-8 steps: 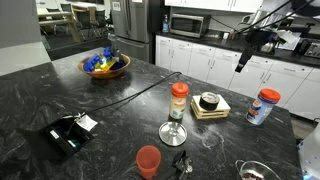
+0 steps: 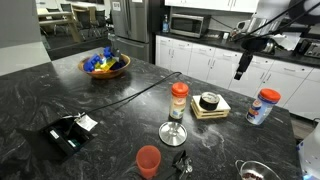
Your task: Place the black masking tape on the counter
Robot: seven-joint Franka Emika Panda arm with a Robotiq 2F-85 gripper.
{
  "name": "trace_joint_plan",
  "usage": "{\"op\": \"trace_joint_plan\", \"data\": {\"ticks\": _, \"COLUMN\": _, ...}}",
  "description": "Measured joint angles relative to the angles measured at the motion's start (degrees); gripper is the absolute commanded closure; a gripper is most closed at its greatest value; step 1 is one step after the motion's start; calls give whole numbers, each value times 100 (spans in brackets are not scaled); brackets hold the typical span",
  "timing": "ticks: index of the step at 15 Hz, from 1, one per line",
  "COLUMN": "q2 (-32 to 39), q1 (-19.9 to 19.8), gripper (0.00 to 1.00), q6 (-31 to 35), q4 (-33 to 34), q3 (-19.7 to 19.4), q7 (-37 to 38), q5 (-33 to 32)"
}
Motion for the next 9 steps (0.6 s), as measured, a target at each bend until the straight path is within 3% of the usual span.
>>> {"op": "trace_joint_plan", "data": {"ticks": 5, "q2": 12, "q1": 471, "gripper": 0, "q6": 8, "q4": -288, "q3": 149, "q7": -817, "q5": -36}}
{"op": "trace_joint_plan", "data": {"ticks": 9, "q2": 20, "q1": 584, "gripper": 0, "q6": 358, "q4": -478, "q3": 203, "q7": -1096, "q5": -264}}
